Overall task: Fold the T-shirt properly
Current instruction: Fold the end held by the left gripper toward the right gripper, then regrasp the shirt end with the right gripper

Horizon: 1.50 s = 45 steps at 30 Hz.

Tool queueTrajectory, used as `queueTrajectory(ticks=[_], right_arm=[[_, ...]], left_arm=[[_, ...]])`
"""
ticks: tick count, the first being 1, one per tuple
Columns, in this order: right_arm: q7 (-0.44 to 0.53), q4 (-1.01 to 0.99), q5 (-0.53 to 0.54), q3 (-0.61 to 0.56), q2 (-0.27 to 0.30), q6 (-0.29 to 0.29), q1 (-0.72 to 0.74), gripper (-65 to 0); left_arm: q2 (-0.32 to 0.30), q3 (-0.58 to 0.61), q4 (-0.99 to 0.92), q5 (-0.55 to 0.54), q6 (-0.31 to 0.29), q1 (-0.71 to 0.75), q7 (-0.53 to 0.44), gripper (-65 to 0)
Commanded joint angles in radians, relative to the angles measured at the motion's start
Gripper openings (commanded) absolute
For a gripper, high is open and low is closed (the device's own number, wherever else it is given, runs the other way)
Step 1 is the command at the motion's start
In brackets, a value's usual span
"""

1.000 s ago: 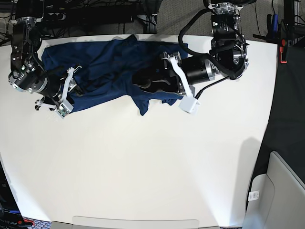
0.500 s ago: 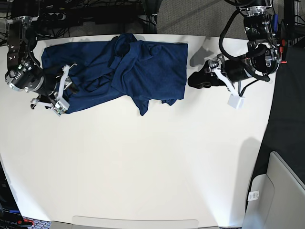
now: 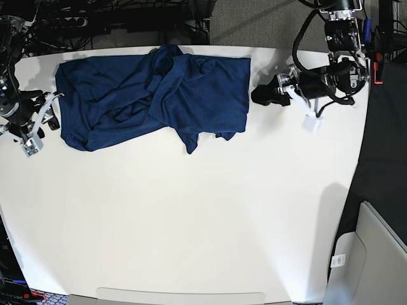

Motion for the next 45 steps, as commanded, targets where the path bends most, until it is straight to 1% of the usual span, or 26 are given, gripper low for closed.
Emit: queueTrajectory(ticks=[1, 4, 11, 13, 15, 18, 21, 22, 24, 26, 29, 31, 32, 33, 36, 39, 45], right_arm=[[0.013, 0.012, 0.0, 0.018, 0.026, 0.002, 0.003, -41.2], [0.013, 0.011, -0.001, 0.021, 0.029, 0.002, -0.018, -41.2], [0.011, -0.026, -0.001, 0.021, 0.026, 0.002, -0.048, -41.0], [0.011, -0.054, -0.001, 0.021, 0.025, 0.002, -0.048, -41.0], [0.011, -0.066, -0.001, 0.021, 0.023, 0.002, -0.048, -41.0], [0.011, -0.069, -0.001, 0.021, 0.023, 0.002, -0.048, -41.0], [0.011, -0.069, -0.001, 0.021, 0.023, 0.002, -0.048, -41.0], [0.011, -0.069, -0.001, 0.021, 0.023, 0.002, -0.048, -41.0], [0.011, -0.074, -0.001, 0.021, 0.023, 0.002, -0.063, -41.0], [0.011, -0.086, -0.001, 0.018, 0.023, 0.002, -0.068, -40.5], [0.001, -0.118, 0.008, 0.016, 0.02, 0.002, -0.069, -33.1], [-0.012, -0.126, 0.008, 0.019, -0.011, 0.002, -0.065, -27.2], [-0.012, -0.123, 0.009, 0.019, -0.021, 0.002, -0.065, -25.7], [-0.012, -0.124, 0.018, 0.018, -0.032, 0.002, -0.063, -25.7], [-0.013, -0.163, 0.051, 0.016, -0.083, 0.002, -0.06, -28.7], [-0.012, -0.21, 0.052, 0.018, -0.124, 0.002, -0.06, -31.4], [-0.012, -0.273, 0.055, 0.019, -0.193, 0.002, -0.052, -31.4]], left_arm=[[-0.012, 0.03, 0.005, -0.049, 0.01, -0.013, 0.013, -32.3], [-0.021, 0.081, 0.002, -0.049, 0.01, -0.017, 0.013, -32.3], [-0.018, 0.142, 0.002, -0.047, 0.011, -0.037, 0.013, -32.4], [-0.018, 0.171, 0.002, -0.047, 0.011, -0.038, -0.006, -33.6], [-0.019, 0.2, 0.002, -0.047, 0.011, -0.038, -0.034, -37.3], [-0.022, 0.228, 0.002, -0.047, 0.011, -0.038, -0.049, -46.8], [-0.027, 0.205, 0.002, -0.047, 0.011, -0.038, -0.052, -57.9], [-0.035, 0.181, 0.002, -0.047, 0.011, -0.038, -0.052, -61.8], [-0.042, 0.144, 0.002, -0.047, 0.011, -0.038, -0.052, -65.0], [-0.056, 0.101, 0.004, -0.047, 0.011, -0.038, -0.052, -64.8], [-0.062, 0.062, 0.005, -0.047, 0.011, -0.052, -0.052, -64.6], [-0.082, 0.055, 0.005, -0.047, 0.011, -0.06, -0.05, -64.6], [-0.087, 0.055, 0.005, -0.047, 0.011, -0.06, -0.05, -64.6], [-0.087, 0.055, 0.005, -0.049, 0.011, -0.06, -0.05, -64.6], [-0.085, 0.062, 0.005, -0.049, 0.011, -0.06, -0.05, -64.6], [-0.082, 0.062, 0.005, -0.049, 0.011, -0.06, -0.052, -64.6], [-0.082, 0.064, 0.005, -0.049, 0.011, -0.058, -0.052, -64.6]])
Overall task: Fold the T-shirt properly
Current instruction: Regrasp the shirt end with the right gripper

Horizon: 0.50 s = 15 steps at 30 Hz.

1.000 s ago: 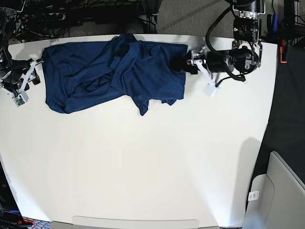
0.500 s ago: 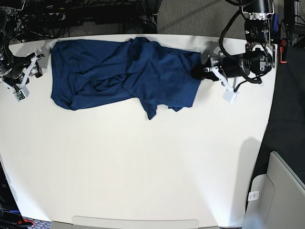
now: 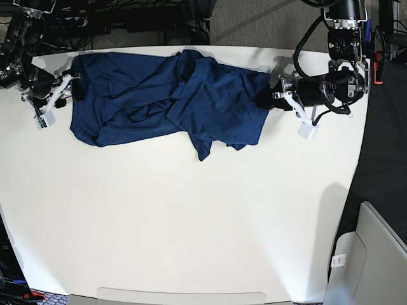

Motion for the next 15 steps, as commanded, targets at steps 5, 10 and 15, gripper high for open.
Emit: queueTrajectory(ticks=[5, 10, 15], right_arm=[[-0.107, -0.004, -0.011, -0.005, -0.084, 0.001, 0.01, -31.4], [-0.135, -0.004, 0.056, -0.008, -0.136, 0.001, 0.021, -31.4], [-0.155, -0.006, 0.073, -0.011, -0.204, 0.001, 0.038, -31.4]], left_arm=[[-0.011, -0.001, 0.018, -0.039, 0.008, -0.009, 0.001, -64.6], [-0.011, -0.001, 0.018, -0.039, 0.008, -0.009, 0.001, -64.6], [-0.011, -0.001, 0.018, -0.039, 0.008, -0.009, 0.001, -64.6]])
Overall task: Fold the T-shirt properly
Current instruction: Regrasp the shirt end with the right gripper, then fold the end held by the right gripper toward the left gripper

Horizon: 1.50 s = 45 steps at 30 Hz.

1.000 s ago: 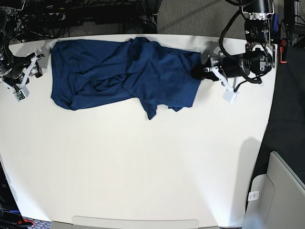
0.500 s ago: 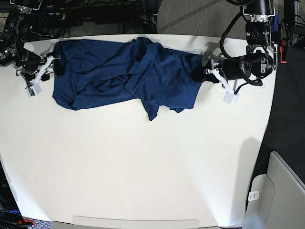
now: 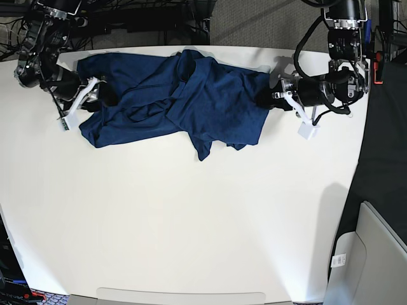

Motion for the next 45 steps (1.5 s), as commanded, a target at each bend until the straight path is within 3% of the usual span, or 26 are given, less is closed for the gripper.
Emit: queueTrajectory(ticks=[1, 7, 11, 17, 20, 26, 31, 34, 39, 45], right_arm=[[-0.085, -0.008, -0.052, -0.008, -0.011, -0.006, -0.006, -31.5], [-0.088, -0.011, -0.054, -0.008, -0.061, -0.006, 0.003, -31.6], [-0.101, -0.011, -0.052, -0.02, -0.066, -0.006, 0.008, -32.8], [-0.143, -0.01, -0.043, -0.019, -0.069, -0.006, 0.067, -56.6], [-0.143, -0.007, 0.009, -0.016, -0.063, -0.006, 0.083, -62.5], [-0.143, -0.01, 0.098, 0.107, -0.008, -0.006, 0.103, -62.6], [-0.143, -0.013, 0.245, 0.176, 0.063, -0.006, 0.101, -62.6], [-0.143, -0.013, 0.344, 0.176, 0.072, -0.006, 0.098, -62.6], [-0.143, -0.002, 0.453, 0.13, 0.017, -0.006, 0.098, -62.5], [-0.143, 0.073, 0.463, -0.033, -0.078, -0.006, 0.13, -62.5]], left_arm=[[-0.011, -0.002, 0.018, -0.04, 0.007, -0.009, 0.001, -64.6], [-0.011, -0.002, 0.018, -0.04, 0.007, -0.009, 0.002, -64.6], [-0.011, -0.002, 0.018, -0.042, 0.007, -0.009, 0.002, -64.6], [-0.011, -0.002, 0.018, -0.042, 0.007, -0.008, 0.002, -64.6], [-0.011, -0.002, 0.018, -0.045, 0.007, -0.006, 0.002, -64.6], [0.017, -0.003, 0.019, -0.048, 0.007, -0.005, 0.004, -64.6], [0.063, -0.002, 0.019, -0.045, 0.007, -0.001, 0.007, -64.6], [0.086, -0.002, 0.019, -0.043, 0.007, 0.011, 0.004, -64.6], [0.117, -0.002, 0.016, -0.042, 0.007, 0.012, 0.001, -64.6], [0.117, -0.002, 0.016, -0.042, 0.007, 0.009, -0.001, -64.6]])
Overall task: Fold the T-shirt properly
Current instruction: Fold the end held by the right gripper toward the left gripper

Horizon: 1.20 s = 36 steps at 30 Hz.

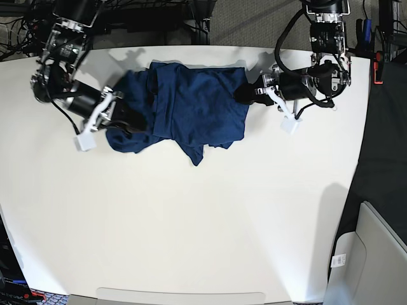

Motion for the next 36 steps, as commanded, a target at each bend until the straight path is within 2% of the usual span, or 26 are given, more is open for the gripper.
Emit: queueTrajectory(ticks=[1, 8, 15, 23, 25, 30, 33, 36], right_arm=[[0.016, 0.026, 0.032, -0.019, -0.004, 0.002, 0.023, -62.5], [0.016, 0.011, 0.022, -0.213, -0.124, 0.002, 0.117, -62.4], [0.016, -0.085, -0.098, -0.403, -0.217, 0.002, 0.195, -62.4], [0.016, -0.189, -0.216, -0.51, -0.207, 0.002, 0.232, -61.8], [0.016, -0.183, -0.222, -0.527, -0.19, 0.002, 0.232, -56.3], [0.016, -0.135, -0.216, -0.543, -0.125, 0.002, 0.23, -33.4], [0.016, -0.097, -0.216, -0.526, -0.098, 0.002, 0.233, -32.3], [0.016, -0.086, -0.216, -0.446, -0.065, 0.002, 0.232, -34.2]], left_arm=[[-0.006, -0.005, 0.017, -0.039, 0.007, -0.011, 0.0, -64.6], [0.013, -0.005, 0.013, -0.01, 0.007, 0.009, 0.0, -64.6], [0.014, -0.005, 0.012, 0.03, 0.007, 0.011, 0.0, -64.6], [0.01, -0.015, 0.013, 0.027, 0.007, 0.011, 0.0, -64.6], [0.008, -0.015, 0.013, 0.027, 0.007, 0.011, 0.0, -64.6], [0.011, -0.017, 0.015, 0.027, 0.007, 0.006, -0.004, -64.6], [0.008, -0.017, 0.015, 0.025, 0.007, 0.006, -0.04, -64.5], [0.007, -0.019, 0.015, 0.025, 0.007, 0.009, -0.054, -64.3]])
